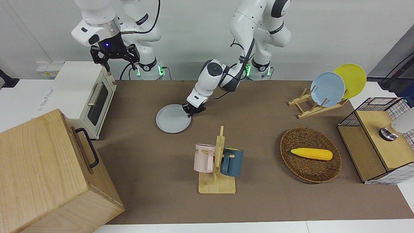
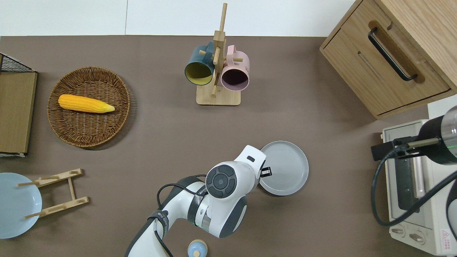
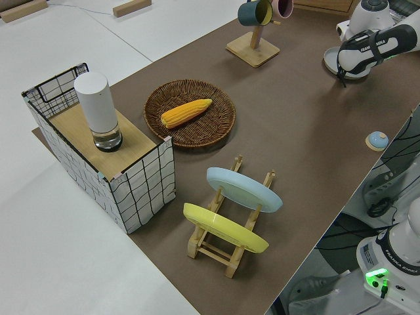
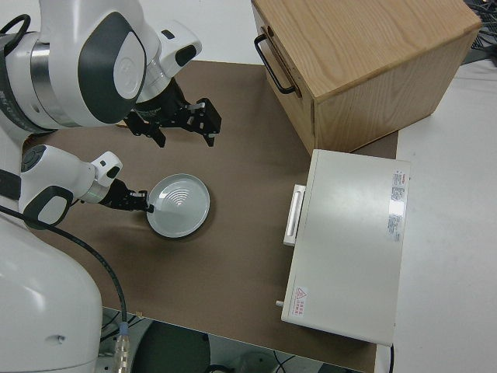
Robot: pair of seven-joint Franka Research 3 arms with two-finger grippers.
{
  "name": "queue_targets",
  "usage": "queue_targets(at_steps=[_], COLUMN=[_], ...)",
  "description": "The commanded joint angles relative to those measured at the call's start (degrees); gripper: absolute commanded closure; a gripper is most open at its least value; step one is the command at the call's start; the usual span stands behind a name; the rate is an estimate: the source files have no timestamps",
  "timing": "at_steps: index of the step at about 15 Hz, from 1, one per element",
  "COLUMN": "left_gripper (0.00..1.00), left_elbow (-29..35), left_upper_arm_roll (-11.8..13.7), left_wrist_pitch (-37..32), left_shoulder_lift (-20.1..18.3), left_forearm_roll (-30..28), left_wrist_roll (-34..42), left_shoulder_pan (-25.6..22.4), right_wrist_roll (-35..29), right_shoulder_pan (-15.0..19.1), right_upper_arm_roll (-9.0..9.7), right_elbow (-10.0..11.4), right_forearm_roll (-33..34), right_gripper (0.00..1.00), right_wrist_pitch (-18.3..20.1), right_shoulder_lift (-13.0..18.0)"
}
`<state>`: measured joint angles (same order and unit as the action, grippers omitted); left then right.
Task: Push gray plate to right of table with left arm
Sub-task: 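Push the gray plate with the left gripper toward the toaster oven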
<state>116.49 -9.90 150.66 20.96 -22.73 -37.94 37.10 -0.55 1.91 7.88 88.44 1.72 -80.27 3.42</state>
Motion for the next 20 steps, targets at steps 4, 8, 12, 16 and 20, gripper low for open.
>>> queue_targets(at_steps=[4, 8, 12, 16, 20], left_gripper=[0.36, 0.01, 0.01, 0.01, 0.01], left_elbow=[-1.4, -1.3, -1.3, -1.0, -1.1], left_upper_arm_roll=[0.6, 0.2, 0.7, 1.2, 2.7], left_wrist_pitch=[0.9, -0.4, -4.3, -7.0, -15.0], left_shoulder_lift=[1.7, -0.4, -2.8, -5.2, -9.5], left_forearm_roll=[-1.1, -2.7, -2.7, -2.7, -2.0], left_wrist_roll=[-1.3, -1.3, -0.6, -0.8, -0.4], left_shoulder_pan=[0.7, -0.3, -1.5, -2.4, -4.9], right_wrist_roll=[0.5, 0.5, 0.5, 0.5, 0.5], right_shoulder_pan=[1.3, 1.3, 1.3, 1.3, 1.3], right_upper_arm_roll=[1.09, 1.09, 1.09, 1.09, 1.09], right_elbow=[0.0, 0.0, 0.0, 0.0, 0.0], right_forearm_roll=[0.5, 0.5, 0.5, 0.5, 0.5], right_gripper=[0.005, 0.005, 0.005, 0.005, 0.005], right_wrist_pitch=[0.8, 0.8, 0.8, 0.8, 0.8], right_shoulder_lift=[0.5, 0.5, 0.5, 0.5, 0.5])
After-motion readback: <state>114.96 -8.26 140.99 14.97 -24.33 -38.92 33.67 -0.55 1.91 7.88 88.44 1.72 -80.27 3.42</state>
